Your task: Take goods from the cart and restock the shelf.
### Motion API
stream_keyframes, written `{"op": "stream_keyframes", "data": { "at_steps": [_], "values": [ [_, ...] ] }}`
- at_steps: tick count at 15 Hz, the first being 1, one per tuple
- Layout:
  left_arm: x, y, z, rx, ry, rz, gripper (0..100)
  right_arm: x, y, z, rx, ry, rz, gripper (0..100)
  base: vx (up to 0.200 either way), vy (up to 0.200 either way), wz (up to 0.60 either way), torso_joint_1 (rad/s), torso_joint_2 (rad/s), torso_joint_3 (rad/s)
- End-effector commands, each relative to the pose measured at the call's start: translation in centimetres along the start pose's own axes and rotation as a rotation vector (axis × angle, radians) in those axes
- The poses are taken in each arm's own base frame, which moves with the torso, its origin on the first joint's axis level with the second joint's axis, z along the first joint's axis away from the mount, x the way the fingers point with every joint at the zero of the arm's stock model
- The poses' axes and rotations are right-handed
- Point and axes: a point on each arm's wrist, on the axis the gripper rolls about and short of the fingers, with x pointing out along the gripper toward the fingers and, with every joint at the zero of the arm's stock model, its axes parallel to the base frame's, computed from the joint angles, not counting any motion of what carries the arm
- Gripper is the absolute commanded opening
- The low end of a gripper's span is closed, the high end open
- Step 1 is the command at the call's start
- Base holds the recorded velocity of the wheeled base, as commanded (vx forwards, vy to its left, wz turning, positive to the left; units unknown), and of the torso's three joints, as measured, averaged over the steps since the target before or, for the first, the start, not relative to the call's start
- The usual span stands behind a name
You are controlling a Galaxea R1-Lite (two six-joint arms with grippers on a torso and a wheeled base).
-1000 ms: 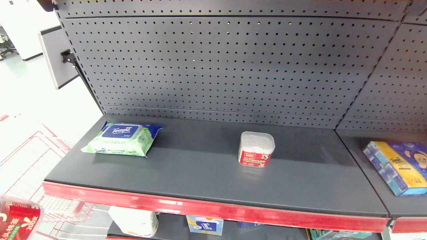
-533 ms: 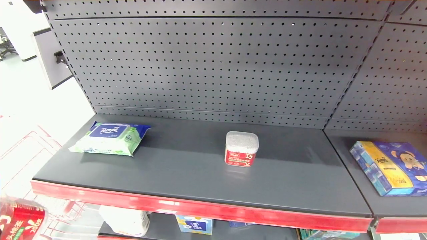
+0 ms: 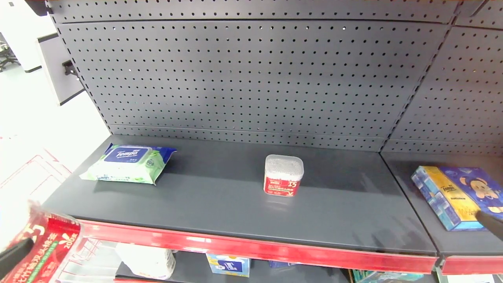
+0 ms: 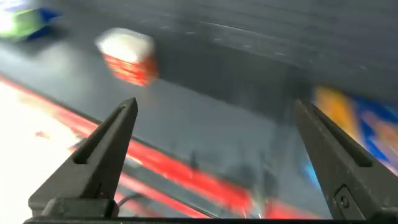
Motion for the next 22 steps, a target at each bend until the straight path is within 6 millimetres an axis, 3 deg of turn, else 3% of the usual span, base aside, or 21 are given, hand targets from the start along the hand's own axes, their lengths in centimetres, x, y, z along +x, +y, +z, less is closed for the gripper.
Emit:
{"op": "stream_keyframes", "data": {
  "at_steps": [1,3,9,16,22],
  "values": [
    [0.9,-0.2,-0.1,-0.001,0.042,-0.053,0,15.5,-0.8,0.1,-0.055,0.160,0.442,100,0.000,0.000,0.00,0.000,0.00,0.000],
    [0.7,-0.3,0.0,-0.010,0.033,-0.089,0,18.7,-0.7,-1.4,-0.091,0.157,0.609,100,0.000,0.000,0.00,0.000,0.00,0.000],
    [0.6,-0.2,0.7,-0.020,0.015,-0.088,0,23.0,0.6,-2.8,-0.126,0.162,0.801,100,0.000,0.000,0.00,0.000,0.00,0.000],
    [0.8,-0.3,1.7,-0.019,0.000,-0.081,0,27.5,0.3,-4.6,-0.253,0.128,0.854,100,0.000,0.000,0.00,0.000,0.00,0.000],
    [0.6,-0.2,1.8,-0.019,-0.010,-0.078,0,29.6,-0.1,-5.4,-0.255,0.136,0.851,100,0.000,0.000,0.00,0.000,0.00,0.000]
  ]
}}
